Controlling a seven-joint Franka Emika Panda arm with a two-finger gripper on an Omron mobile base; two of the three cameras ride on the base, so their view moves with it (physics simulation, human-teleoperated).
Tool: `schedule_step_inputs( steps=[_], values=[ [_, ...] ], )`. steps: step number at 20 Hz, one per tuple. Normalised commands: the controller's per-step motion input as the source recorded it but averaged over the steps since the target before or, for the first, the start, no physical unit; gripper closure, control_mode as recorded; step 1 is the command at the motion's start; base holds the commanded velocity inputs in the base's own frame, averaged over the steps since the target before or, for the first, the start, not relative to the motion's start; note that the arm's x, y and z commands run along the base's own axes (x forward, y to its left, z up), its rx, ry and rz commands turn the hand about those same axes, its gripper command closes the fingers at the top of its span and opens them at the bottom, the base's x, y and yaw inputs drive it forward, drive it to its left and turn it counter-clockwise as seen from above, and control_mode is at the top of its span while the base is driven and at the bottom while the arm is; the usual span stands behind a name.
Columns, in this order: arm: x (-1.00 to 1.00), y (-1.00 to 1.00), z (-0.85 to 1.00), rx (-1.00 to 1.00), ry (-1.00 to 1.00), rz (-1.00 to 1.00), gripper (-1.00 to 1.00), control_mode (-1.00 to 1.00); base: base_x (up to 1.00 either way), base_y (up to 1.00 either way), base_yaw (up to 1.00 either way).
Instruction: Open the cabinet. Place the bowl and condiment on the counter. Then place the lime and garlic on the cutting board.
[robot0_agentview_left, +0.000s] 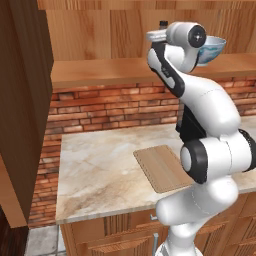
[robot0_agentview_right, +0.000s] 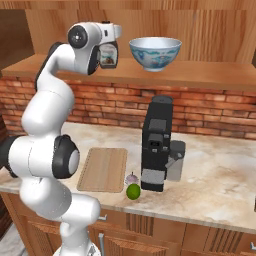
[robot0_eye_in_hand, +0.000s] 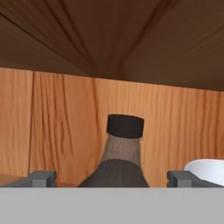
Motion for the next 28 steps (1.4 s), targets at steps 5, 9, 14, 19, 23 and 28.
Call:
schedule_step_inputs(
  steps=[5, 9, 14, 19, 23, 28],
  values=[
    [0.25, 0.00, 0.00, 0.00, 0.00, 0.00, -1.00, -1.00, 0.00, 0.00, 0.00],
    [0.27, 0.00, 0.00, 0.00, 0.00, 0.00, -1.00, -1.00, 0.00, 0.00, 0.00],
    [0.19, -0.01, -0.01, 0.00, 0.00, 0.00, -1.00, -1.00, 0.00, 0.00, 0.00],
    [0.08, -0.06, -0.07, 0.00, 0.00, 0.00, -1.00, -1.00, 0.00, 0.00, 0.00],
    [0.04, -0.05, -0.07, 0.00, 0.00, -0.01, -1.00, -1.00, 0.00, 0.00, 0.00],
    [0.20, 0.00, -0.01, 0.00, 0.00, 0.00, -1.00, -1.00, 0.00, 0.00, 0.00]
  ],
)
